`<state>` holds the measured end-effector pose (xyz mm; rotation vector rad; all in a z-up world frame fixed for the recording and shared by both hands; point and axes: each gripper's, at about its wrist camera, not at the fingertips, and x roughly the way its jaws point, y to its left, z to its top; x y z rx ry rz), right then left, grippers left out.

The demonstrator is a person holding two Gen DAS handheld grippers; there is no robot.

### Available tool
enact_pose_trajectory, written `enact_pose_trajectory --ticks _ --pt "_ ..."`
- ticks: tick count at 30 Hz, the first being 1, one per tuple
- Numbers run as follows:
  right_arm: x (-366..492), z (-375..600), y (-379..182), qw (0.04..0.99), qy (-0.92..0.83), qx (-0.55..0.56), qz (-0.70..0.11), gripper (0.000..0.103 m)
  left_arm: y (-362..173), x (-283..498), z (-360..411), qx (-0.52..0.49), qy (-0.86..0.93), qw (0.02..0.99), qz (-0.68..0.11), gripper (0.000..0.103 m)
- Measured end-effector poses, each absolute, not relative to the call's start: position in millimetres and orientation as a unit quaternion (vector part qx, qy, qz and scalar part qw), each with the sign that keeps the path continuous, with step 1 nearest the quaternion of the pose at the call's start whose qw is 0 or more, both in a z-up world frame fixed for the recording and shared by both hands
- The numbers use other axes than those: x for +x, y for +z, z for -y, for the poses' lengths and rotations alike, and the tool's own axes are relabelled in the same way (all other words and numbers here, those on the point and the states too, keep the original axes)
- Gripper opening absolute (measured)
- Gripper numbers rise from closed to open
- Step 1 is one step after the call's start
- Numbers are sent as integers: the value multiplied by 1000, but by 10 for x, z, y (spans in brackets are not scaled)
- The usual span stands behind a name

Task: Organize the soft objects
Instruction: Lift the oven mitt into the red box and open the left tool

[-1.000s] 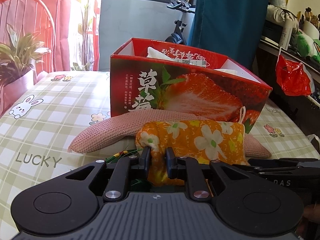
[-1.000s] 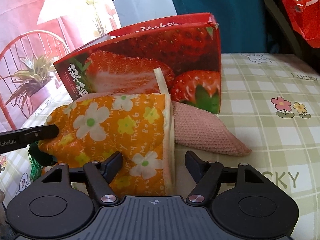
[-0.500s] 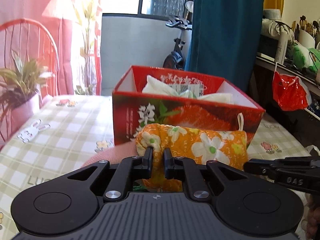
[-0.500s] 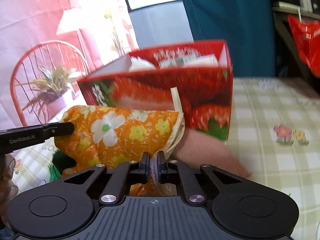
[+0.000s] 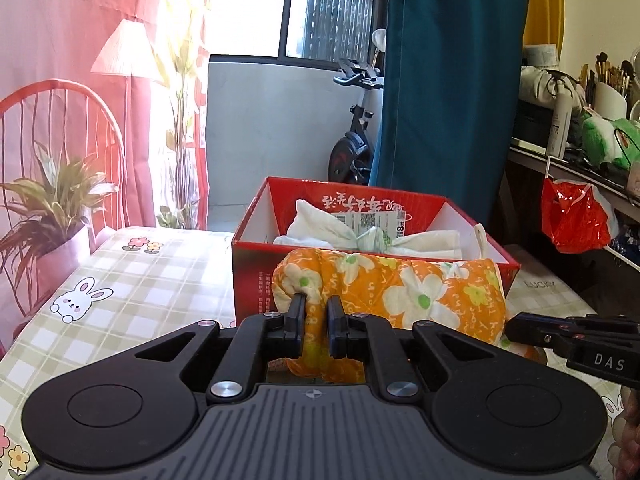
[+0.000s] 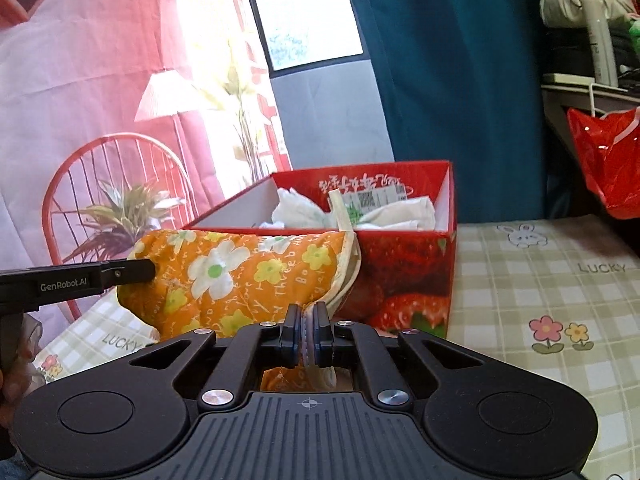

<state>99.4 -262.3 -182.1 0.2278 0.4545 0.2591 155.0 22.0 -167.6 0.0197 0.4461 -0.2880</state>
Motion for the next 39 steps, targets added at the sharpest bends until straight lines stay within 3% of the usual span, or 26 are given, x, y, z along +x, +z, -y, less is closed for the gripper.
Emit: enact_pose_trajectory --ticks 39 --pt "1753 2828 -1357 973 117 90 -178 5 -1220 2486 -88 0 -168 965 -202 12"
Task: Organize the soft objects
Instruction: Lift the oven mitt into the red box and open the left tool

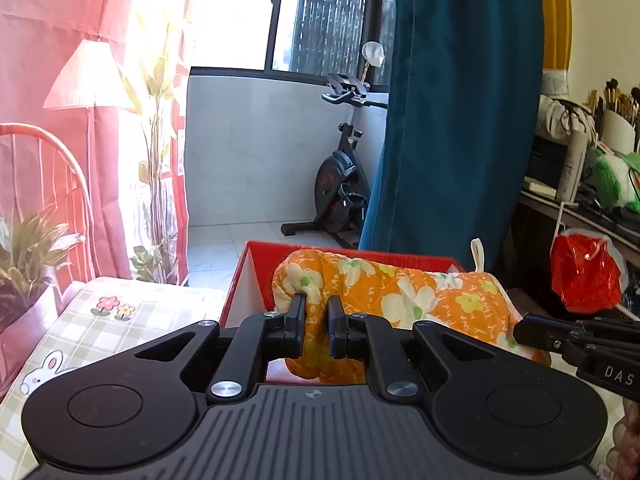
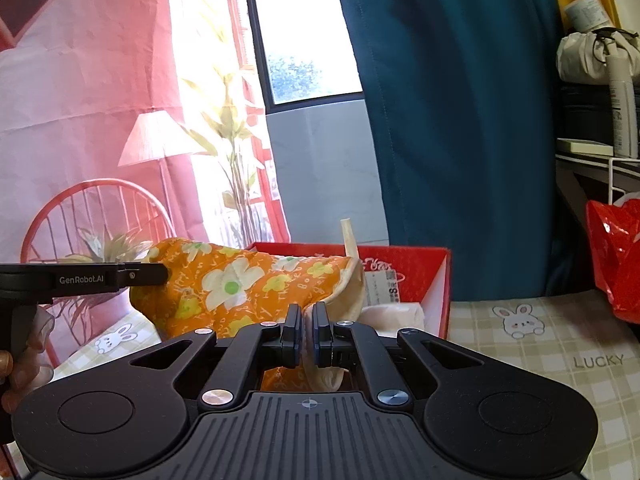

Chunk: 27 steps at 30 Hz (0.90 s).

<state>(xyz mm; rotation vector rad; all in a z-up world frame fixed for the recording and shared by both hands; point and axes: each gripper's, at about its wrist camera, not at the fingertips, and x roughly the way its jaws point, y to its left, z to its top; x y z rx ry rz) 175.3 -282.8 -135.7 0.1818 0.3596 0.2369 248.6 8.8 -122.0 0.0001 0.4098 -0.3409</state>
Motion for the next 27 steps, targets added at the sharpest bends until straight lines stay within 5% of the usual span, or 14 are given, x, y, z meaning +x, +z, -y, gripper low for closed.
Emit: enact_pose_trajectory --ticks 16,27 --pt "2453 2721 -1243 985 69 46 -150 5 -1115 3184 140 3 -156 972 -174 12" --pt "2815 2718 -1701 964 57 71 -248 5 -1531 3599 285 43 -158 951 -261 17"
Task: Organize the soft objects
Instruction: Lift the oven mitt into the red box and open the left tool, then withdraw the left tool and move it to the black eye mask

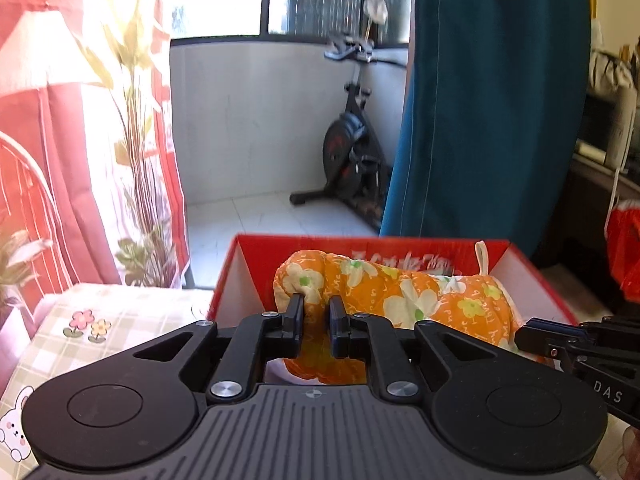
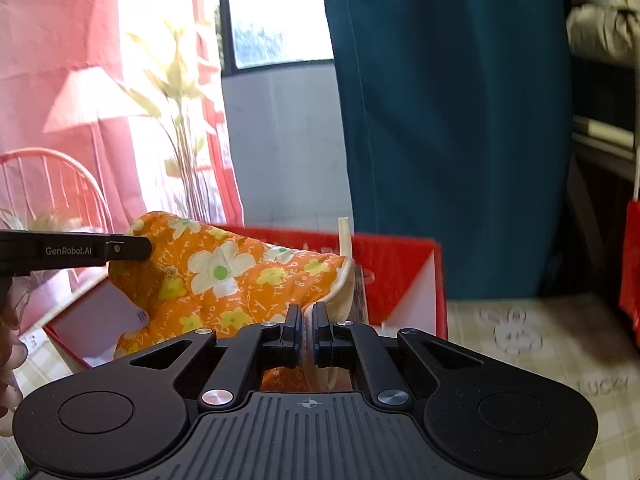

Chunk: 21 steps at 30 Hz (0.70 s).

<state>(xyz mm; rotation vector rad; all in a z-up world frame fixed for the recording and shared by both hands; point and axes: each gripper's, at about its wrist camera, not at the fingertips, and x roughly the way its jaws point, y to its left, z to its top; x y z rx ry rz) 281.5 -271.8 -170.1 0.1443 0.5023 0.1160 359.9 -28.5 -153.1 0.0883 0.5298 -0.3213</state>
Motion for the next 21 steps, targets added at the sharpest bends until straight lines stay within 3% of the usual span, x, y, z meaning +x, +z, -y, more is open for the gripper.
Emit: enact_pose_trajectory --ticks 2,4,6,8,10,13,17,19,21 --pt "2858 2721 -1749 961 54 76 -260 5 -1556 3632 282 43 -159 949 -267 37" --pt "2889 2702 -1781 958 53 77 -272 7 -1552 3618 260 40 -162 950 -263 69" --pt "2886 2675 -1793 958 54 67 -272 13 -1524 3585 256 43 -163 952 -255 76" --pt "2863 2631 -1784 962 51 47 -265 25 -1501 3559 248 44 -167 951 -257 83" --pt "2775 2633 -1774 963 53 39 -262 43 -1483 3520 228 42 -172 949 -261 92" --pt "2697 2630 -1736 964 58 37 -257 58 -1453 3440 182 45 -174 948 -263 101" --pt "2573 2625 -1680 966 58 37 -249 76 -1405 3305 109 42 -165 948 -270 103" --pt "2504 2652 -1643 968 55 46 -241 92 -1381 3222 73 43 -158 949 -271 103" --pt "2439 2674 -1610 968 56 55 -237 99 -1367 3139 42 44 -157 949 -270 103"
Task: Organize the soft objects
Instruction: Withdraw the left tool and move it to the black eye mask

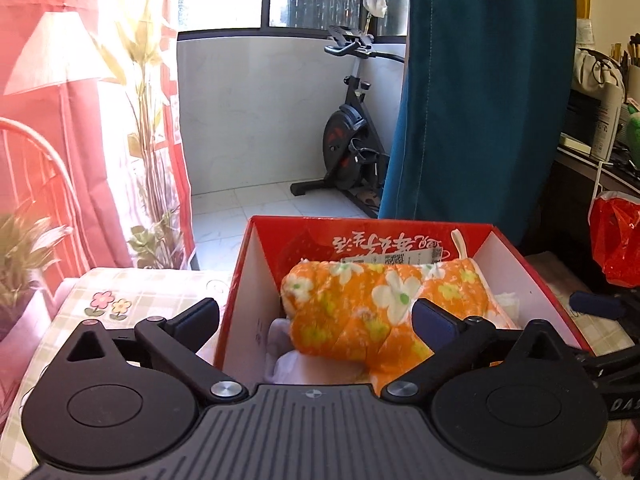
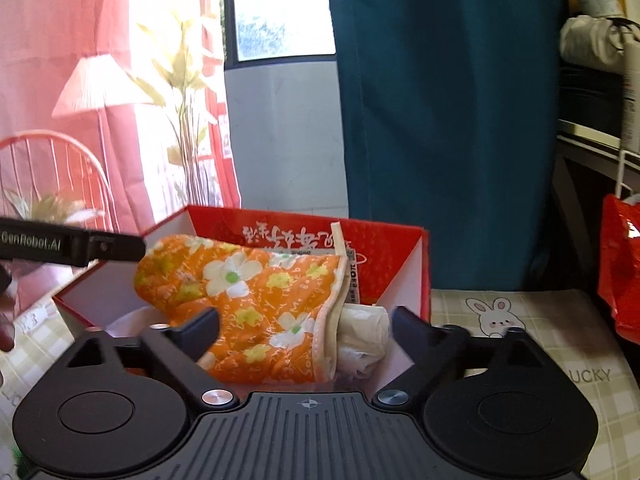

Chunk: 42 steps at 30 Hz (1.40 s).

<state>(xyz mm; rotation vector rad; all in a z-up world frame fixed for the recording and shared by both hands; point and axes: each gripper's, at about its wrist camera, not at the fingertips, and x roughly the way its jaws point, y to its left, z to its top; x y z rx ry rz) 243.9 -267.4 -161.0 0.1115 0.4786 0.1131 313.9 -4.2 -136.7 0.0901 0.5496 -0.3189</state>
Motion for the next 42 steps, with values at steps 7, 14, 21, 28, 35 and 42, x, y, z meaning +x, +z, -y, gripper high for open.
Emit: enact_pose_trajectory --ticks 7,14,21,28,35,42 --pt "2244 2750 -1544 965 61 82 -240 103 -1280 2847 1 57 -147 953 -260 103" --pt "2013 2702 -1493 967 68 72 -234 103 -1256 2544 -14 63 -134 955 -256 103" --pt "1746 2662 -1475 968 80 69 -229 103 -1335 2278 -40 58 -131 954 -263 103" --pt "1510 2625 -1515 968 86 62 -229 103 -1441 2033 -89 57 -125 952 -273 103" --pt "1293 2591 -1631 965 88 59 -238 103 -1598 1801 -130 65 -119 950 -282 103" --pt "1078 2562 -1775 962 88 55 -251 103 -1731 1570 -185 54 -119 949 -288 103"
